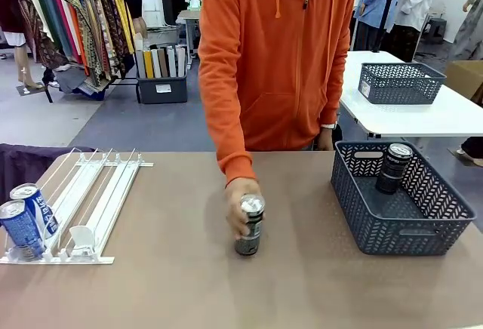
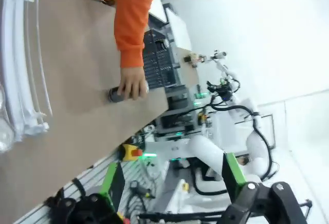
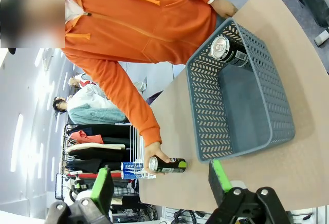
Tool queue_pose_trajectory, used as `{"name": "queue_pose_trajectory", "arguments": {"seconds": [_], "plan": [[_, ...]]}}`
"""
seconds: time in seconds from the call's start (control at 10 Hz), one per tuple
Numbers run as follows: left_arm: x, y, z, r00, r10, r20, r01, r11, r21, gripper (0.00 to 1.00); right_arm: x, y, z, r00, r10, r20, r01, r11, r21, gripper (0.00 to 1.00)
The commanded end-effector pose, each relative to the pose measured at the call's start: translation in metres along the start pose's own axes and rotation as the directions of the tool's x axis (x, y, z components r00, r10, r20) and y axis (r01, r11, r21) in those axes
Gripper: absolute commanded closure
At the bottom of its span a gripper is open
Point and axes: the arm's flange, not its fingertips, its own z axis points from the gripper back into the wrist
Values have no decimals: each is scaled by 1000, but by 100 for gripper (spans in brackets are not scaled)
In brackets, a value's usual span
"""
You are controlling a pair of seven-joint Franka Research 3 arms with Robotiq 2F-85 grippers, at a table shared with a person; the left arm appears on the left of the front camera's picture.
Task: Retrieve and store the cans from the dispenser.
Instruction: Pick up the last remaining can from one row of the Automatic Can Dispenser and place it in the middle of the table, then pick up one can from the Automatic Can Dispenser and place it in the middle of the table.
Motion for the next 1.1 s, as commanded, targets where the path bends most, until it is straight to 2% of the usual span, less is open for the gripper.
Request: {"name": "queue_pose_trajectory", "arguments": {"seconds": [0.0,1.0], "plan": [[14,-21,-10,999,-44,-17,45,998,51,0,2,1,-1,1000,23,15,-24,999,36,0],[14,-21,-10,999,-44,-17,45,998,51,0,2,1,-1,1000,23,15,-24,999,36,0]]}}
